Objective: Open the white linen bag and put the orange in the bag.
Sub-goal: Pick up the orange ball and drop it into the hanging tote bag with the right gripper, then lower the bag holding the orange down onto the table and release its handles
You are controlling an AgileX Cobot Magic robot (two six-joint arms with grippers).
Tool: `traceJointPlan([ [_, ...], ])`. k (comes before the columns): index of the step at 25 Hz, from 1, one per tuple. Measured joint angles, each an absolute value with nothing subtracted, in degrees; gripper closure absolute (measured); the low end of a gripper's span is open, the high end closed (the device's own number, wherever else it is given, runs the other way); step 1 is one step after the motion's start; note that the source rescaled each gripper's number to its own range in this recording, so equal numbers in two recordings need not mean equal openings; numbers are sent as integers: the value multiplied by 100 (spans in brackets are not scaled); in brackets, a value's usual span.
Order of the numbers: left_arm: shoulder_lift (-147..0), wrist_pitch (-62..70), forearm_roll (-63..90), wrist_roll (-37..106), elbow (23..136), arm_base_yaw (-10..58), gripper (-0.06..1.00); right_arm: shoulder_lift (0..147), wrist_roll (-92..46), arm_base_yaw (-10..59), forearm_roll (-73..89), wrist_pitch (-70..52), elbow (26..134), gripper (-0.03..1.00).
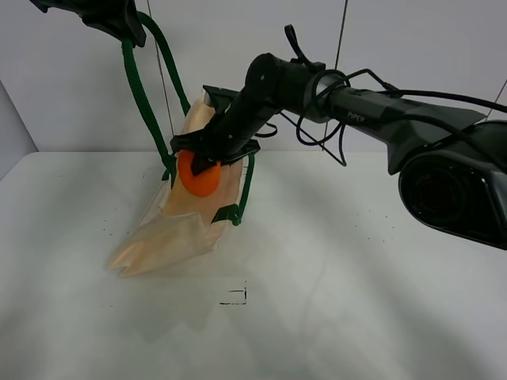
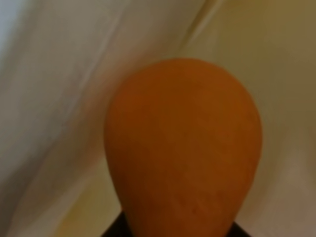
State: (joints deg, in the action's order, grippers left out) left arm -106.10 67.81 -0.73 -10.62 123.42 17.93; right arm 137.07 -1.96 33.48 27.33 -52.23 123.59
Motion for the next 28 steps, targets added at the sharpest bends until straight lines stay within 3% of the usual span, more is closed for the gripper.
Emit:
traceJointPlan([
  [1, -10610, 6781, -73, -1062, 12342, 1793, 94, 13724, -224, 3348, 2795, -5219, 12359, 74],
  [3, -10610, 6781, -73, -1062, 12342, 1793, 94, 13744, -269, 3348, 2816, -5223, 12359, 32],
  [4, -10610, 6781, -73, -1062, 12342, 1793, 94, 13744, -295, 3348, 2816, -5223, 12359, 17],
  [7, -10610, 6781, -73, -1062, 12342, 1793, 94, 13737, -317, 3348, 2752, -5287, 12359, 1],
  [16, -10621, 6781, 0, -1062, 12342, 1793, 94, 13381, 428, 3348, 659, -6813, 12540, -3],
  [22, -10621, 6786, 0, -1060, 12342, 1793, 94, 13362, 481, 3161, 215, -6972, 12607, -3],
  [28, -10621, 6786, 0, -1056, 12342, 1793, 94, 13362, 416, 2177, 0, -6985, 12607, -3],
])
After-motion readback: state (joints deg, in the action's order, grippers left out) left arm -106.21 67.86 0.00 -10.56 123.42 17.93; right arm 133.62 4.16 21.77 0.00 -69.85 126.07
